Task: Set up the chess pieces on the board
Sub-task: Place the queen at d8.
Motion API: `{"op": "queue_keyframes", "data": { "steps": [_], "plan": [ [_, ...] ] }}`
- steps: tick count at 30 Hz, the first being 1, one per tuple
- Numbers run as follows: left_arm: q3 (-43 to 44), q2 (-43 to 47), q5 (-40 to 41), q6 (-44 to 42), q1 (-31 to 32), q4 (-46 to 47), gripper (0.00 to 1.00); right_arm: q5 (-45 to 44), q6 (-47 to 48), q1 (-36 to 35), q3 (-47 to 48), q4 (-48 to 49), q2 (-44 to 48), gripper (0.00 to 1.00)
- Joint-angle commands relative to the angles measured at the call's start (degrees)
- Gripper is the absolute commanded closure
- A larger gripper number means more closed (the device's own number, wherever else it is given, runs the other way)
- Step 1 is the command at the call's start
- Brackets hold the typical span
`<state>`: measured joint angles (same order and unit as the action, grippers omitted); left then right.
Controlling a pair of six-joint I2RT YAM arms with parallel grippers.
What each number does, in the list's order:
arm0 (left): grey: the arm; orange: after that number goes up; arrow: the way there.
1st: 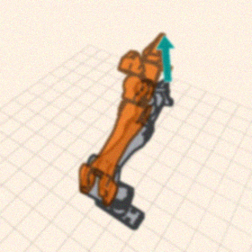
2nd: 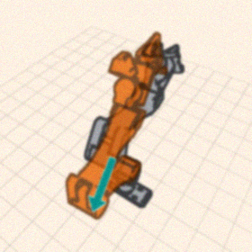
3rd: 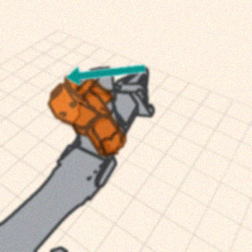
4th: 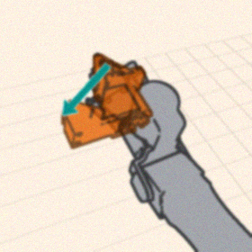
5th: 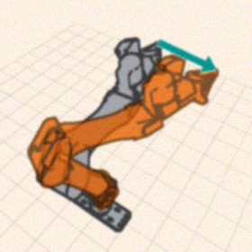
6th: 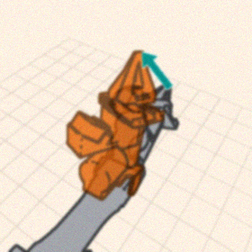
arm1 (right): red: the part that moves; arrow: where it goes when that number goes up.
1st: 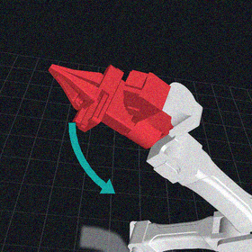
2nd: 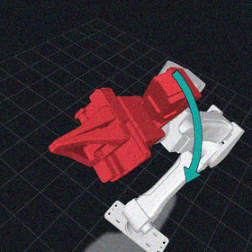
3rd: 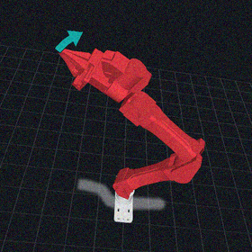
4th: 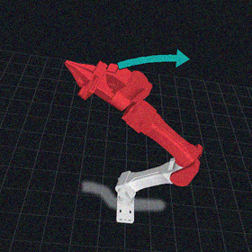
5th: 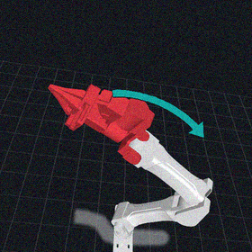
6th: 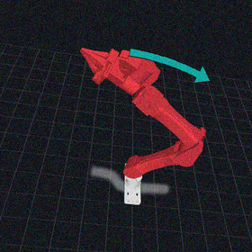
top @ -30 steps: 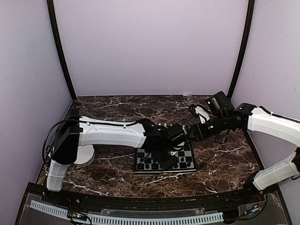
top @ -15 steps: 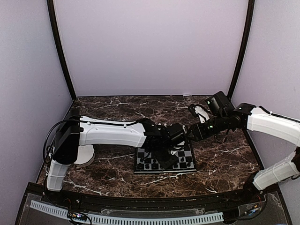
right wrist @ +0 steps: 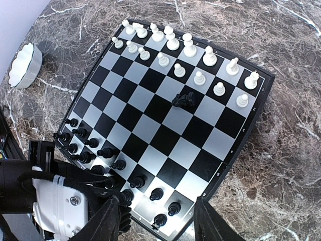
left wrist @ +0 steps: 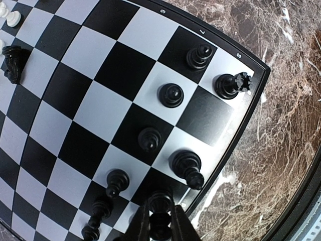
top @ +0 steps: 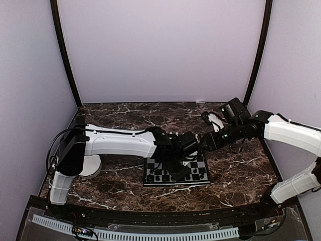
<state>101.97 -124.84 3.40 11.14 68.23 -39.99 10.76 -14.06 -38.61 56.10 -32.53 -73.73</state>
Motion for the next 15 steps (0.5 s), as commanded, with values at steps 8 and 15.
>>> {"op": "queue_keyframes", "data": {
  "steps": [8,15],
  "plan": [
    [3.0,1.7,-0.4,-0.9,-0.4,-0.9,0.76,0.6,0.7,0.3,1.4,-0.9,-0.8,0.48],
    [2.0,8.9,2.3,-3.4,-1.3,-1.1,0.72,0.5,1.2,0.4,3.2,-1.7,-1.8,0.48]
  ]
}}
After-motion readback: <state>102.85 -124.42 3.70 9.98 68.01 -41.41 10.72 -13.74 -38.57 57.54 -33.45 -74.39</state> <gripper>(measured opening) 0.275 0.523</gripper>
